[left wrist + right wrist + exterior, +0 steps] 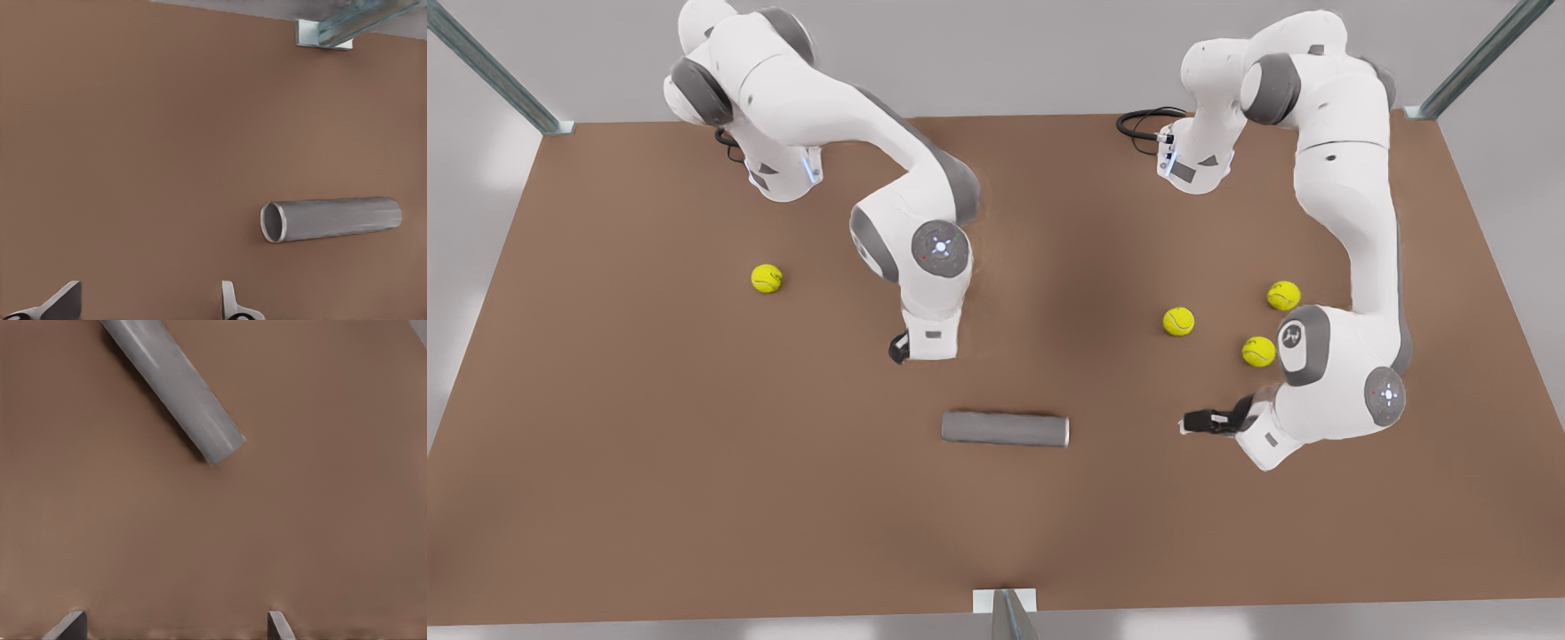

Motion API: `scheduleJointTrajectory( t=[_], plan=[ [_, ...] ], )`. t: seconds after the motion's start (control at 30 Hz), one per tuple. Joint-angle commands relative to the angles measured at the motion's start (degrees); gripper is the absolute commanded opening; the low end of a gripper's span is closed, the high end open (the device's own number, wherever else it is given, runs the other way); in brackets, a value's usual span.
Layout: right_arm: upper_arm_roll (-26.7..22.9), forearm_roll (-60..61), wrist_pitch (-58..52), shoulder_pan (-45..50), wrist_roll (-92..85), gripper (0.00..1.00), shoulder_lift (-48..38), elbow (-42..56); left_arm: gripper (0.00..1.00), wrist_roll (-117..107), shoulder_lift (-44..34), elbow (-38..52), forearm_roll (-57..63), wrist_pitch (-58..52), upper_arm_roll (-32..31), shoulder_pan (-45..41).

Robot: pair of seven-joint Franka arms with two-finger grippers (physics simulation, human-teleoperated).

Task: Put the tennis tube upright

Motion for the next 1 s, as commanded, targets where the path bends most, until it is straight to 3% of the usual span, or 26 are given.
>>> scheduleJointTrajectory(
  t=[0.0, 0.07, 0.1, 0.13, 0.33, 0.53, 0.97],
  plan=[
    [0.01, 0.16, -0.09, -1.93, 2.24, 1.00, -2.72, -2.08, 1.00, 0.23, 1.97, 1.38, -17.76, 0.53, -0.75, -0.02],
    [0.54, 0.25, 0.43, -13.44, 6.65, 1.00, -14.59, -10.87, 1.00, 2.95, 8.30, 3.32, -18.65, 7.65, -6.29, 0.16],
    [1.24, 0.25, 1.67, -17.66, 7.09, 1.00, -15.03, -10.70, 1.00, 3.13, 10.93, 5.25, -18.91, 7.74, -7.95, 0.50],
    [1.68, 0.07, 0.97, -18.90, 9.97, 1.00, -16.26, -10.52, 1.00, 4.88, 13.83, 6.40, -20.49, 7.82, -11.03, 2.17],
    [1.77, 0.42, -4.31, -20.12, 19.48, 1.00, -15.74, -9.20, 1.00, 7.61, 18.85, 6.40, -20.67, 12.22, -15.69, 2.35],
    [1.68, 5.34, -2.03, -29.71, 18.77, 1.00, -12.84, -7.89, 1.00, 9.19, 19.99, 4.99, -24.18, 12.31, -15.78, 2.09],
    [1.68, 5.26, -2.20, -29.97, 18.86, 1.00, -12.84, -7.80, 1.00, 9.90, 22.45, 4.73, -28.58, 12.48, -15.78, -0.28]
  ],
)
